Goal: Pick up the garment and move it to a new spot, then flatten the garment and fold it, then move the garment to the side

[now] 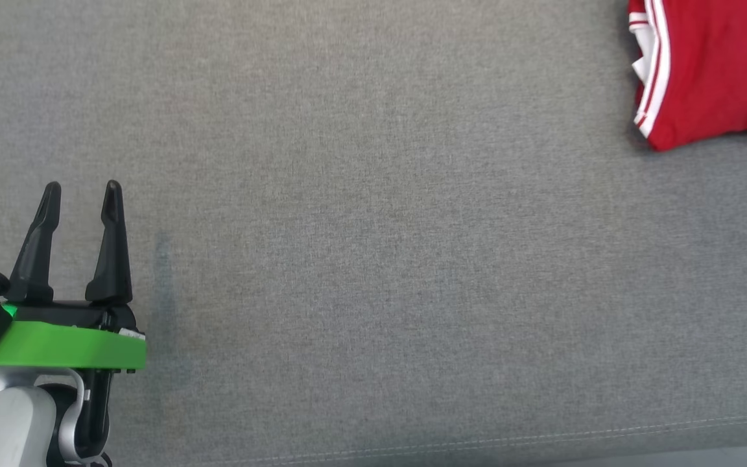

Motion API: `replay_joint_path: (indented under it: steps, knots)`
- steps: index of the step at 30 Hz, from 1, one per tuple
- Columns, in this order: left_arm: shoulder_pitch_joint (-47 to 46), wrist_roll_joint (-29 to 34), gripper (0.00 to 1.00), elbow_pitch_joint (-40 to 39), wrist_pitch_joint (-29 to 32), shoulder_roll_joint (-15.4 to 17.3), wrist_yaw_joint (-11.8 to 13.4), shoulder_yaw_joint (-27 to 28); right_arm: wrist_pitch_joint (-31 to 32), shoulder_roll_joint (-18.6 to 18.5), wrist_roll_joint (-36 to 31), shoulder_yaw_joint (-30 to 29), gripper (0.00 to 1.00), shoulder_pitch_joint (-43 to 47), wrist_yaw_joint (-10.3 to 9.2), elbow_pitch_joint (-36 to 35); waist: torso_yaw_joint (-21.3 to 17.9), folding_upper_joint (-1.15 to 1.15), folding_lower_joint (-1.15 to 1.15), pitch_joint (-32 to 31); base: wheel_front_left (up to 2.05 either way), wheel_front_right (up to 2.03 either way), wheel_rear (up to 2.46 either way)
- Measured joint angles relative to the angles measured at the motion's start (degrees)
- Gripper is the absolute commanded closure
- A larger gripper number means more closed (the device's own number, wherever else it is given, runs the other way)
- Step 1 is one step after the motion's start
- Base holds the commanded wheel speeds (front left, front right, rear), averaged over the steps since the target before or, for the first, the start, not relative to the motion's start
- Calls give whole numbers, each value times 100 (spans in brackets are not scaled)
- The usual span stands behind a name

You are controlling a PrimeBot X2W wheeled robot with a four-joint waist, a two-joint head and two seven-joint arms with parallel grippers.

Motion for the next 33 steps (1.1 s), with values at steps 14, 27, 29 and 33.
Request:
replay_joint_path:
  steps: [14,27,29,33]
  knots:
    - [528,401,0,916,-99,-104,31,163,-661,753,-391,880,0,1557,135,-694,-153,0,0,-1007,0,0,0]
    - [905,578,0,1473,-99,-116,80,207,-686,1125,-745,1391,0,2778,102,-795,-29,0,0,-1932,0,0,0]
    - [919,586,0,1518,-99,-116,100,240,-687,1123,-817,1410,0,2850,102,-836,31,0,0,-1997,0,0,0]
    - [922,614,0,1592,-99,-123,131,247,-687,1122,-902,1466,0,2892,101,-920,172,0,0,-2046,0,0,0]
